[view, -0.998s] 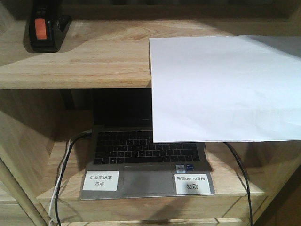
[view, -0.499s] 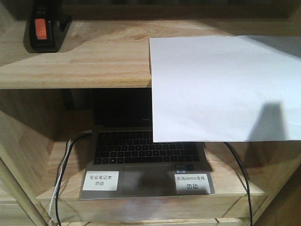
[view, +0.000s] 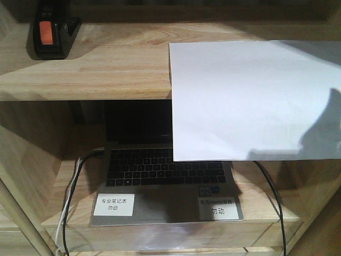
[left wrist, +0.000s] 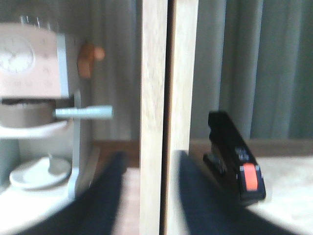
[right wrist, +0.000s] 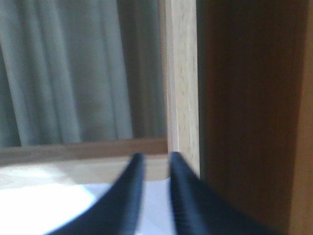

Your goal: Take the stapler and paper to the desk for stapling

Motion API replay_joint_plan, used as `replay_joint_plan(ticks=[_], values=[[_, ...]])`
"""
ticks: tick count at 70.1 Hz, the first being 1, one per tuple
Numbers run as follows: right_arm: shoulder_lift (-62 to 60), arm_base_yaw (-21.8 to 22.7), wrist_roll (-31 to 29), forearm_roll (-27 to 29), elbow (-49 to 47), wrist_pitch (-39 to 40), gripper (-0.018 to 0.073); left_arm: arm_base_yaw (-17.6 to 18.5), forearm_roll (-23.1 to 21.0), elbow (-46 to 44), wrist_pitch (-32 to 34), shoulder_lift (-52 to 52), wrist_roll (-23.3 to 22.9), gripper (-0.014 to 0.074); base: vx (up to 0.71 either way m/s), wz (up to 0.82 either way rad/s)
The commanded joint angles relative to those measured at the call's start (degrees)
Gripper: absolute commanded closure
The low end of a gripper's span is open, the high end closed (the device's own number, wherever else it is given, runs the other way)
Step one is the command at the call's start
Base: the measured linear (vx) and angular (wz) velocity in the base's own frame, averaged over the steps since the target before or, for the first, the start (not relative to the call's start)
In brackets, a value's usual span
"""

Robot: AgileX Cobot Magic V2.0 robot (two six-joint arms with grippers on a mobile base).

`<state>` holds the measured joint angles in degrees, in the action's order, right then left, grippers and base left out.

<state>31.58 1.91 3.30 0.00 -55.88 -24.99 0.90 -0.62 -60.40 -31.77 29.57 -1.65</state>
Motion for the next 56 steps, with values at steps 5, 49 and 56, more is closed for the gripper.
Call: replay_joint_plan(ticks=[5, 49, 56], values=[[0.62, 0.27, -0.60, -0.31, -1.78, 3.50, 0.0154, 0.15, -0.50, -1.53, 1.99, 0.90, -0.10, 0.0055, 0.00, 0.00], [0.62, 0.27, -0.60, -0.48, -1.78, 3.56, -0.0076, 17.93, -0.50, -1.53, 3.90, 2.03, 3.23, -0.0099, 0.00, 0.00], [0.62, 0.27, -0.60, -0.48, -1.59, 3.45, -0.0025, 23.09, -0.50, -1.53, 3.90, 3.14, 5.81, -0.0090, 0.00, 0.00]])
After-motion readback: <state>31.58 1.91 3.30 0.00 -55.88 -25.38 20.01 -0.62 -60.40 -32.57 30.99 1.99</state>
